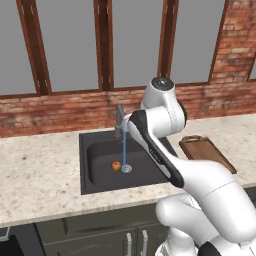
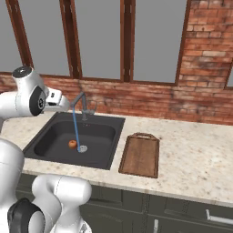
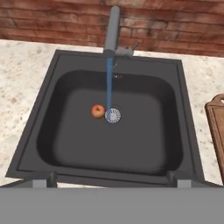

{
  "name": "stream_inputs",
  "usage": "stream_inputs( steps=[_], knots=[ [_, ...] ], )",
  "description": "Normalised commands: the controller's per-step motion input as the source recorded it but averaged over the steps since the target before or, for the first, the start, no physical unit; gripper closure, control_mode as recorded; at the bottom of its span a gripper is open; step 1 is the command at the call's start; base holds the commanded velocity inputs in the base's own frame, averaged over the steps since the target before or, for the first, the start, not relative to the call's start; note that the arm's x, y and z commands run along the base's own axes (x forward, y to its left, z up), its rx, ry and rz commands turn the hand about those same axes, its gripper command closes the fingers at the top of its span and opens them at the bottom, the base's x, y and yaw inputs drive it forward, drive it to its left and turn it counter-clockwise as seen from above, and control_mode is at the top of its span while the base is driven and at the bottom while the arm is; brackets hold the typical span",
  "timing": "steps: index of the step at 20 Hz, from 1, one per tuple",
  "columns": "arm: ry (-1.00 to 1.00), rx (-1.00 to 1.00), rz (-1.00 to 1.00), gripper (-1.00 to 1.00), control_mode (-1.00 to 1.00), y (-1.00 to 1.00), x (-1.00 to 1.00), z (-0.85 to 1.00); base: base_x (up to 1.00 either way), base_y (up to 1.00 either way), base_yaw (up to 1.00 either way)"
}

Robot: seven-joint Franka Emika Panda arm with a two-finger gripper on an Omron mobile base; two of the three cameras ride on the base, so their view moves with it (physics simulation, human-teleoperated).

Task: Pick the apple from the sink and place it on the cutting board to airdry. Then turn off the sink faucet.

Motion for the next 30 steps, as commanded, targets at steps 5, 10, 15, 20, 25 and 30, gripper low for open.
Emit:
stream_inputs(
  steps=[5, 10, 15, 20, 25, 30],
  knots=[
    [0.01, 0.02, 0.00, -1.00, -1.00, 0.12, 0.02, -0.14, 0.00, 0.00, 0.00],
    [0.04, 0.04, 0.00, -1.00, -1.00, 0.02, 0.05, -0.34, 0.00, 0.00, 0.00],
    [0.06, 0.09, 0.00, -1.00, -1.00, 0.00, 0.06, -0.41, 0.00, 0.00, 0.00],
    [0.01, 0.06, 0.00, -1.00, -1.00, 0.00, 0.12, -0.24, 0.00, 0.00, 0.00],
    [0.00, 0.01, 0.00, -1.00, -1.00, 0.02, 0.11, -0.24, 0.00, 0.00, 0.00],
    [0.00, 0.00, 0.00, -1.00, -1.00, 0.00, 0.17, -0.24, 0.00, 0.00, 0.00]
  ],
)
